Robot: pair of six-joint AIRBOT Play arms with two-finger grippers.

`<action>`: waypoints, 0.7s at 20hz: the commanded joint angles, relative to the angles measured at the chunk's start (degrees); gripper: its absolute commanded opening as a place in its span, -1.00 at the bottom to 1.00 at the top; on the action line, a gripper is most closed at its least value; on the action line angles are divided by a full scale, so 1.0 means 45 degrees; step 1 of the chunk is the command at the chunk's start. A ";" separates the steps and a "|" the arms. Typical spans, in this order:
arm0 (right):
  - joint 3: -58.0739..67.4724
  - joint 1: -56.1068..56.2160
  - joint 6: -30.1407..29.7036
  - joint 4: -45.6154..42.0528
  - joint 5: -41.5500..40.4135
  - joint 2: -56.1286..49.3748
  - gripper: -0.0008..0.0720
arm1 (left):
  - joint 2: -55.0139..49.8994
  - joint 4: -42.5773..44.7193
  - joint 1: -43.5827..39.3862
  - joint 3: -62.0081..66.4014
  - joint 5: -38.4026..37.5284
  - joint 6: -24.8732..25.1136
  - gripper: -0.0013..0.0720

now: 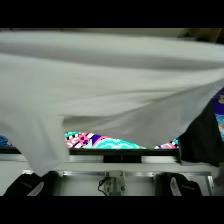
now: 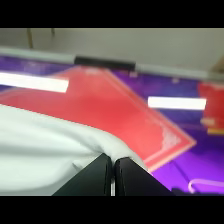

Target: Fold the shirts.

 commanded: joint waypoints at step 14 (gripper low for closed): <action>-0.2861 0.2244 0.0670 0.5547 -0.6936 -1.1453 -0.80 | -0.9845 -0.0699 0.0029 -0.4940 0.6683 -0.1875 -0.86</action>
